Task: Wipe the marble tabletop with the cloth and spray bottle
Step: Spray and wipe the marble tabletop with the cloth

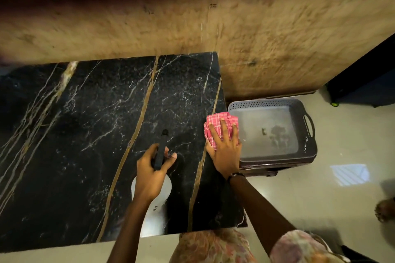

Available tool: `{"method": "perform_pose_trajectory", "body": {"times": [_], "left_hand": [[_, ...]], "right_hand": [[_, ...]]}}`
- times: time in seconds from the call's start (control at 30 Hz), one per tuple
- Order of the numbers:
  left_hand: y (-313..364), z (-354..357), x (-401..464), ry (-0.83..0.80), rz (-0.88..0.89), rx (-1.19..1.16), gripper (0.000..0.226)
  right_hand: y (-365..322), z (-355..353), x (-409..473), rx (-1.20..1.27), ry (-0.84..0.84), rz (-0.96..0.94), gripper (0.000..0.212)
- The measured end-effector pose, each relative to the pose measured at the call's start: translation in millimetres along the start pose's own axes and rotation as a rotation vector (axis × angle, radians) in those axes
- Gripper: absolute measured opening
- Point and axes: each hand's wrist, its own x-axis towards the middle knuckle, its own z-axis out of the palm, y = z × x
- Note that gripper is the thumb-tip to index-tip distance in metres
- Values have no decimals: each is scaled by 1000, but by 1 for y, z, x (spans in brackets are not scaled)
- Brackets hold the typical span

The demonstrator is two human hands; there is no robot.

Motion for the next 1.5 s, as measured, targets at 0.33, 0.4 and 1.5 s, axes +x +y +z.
{"method": "perform_pose_trajectory", "body": {"times": [0.33, 0.4, 1.5], "left_hand": [[44, 38, 97, 78, 89, 33, 15], [50, 43, 111, 100, 119, 34, 19], [25, -39, 128, 173, 158, -21, 21]], "right_hand": [[-19, -14, 169, -3, 30, -44, 68], [-23, -18, 206, -13, 38, -53, 66], [-190, 18, 303, -11, -32, -262, 58]]}}
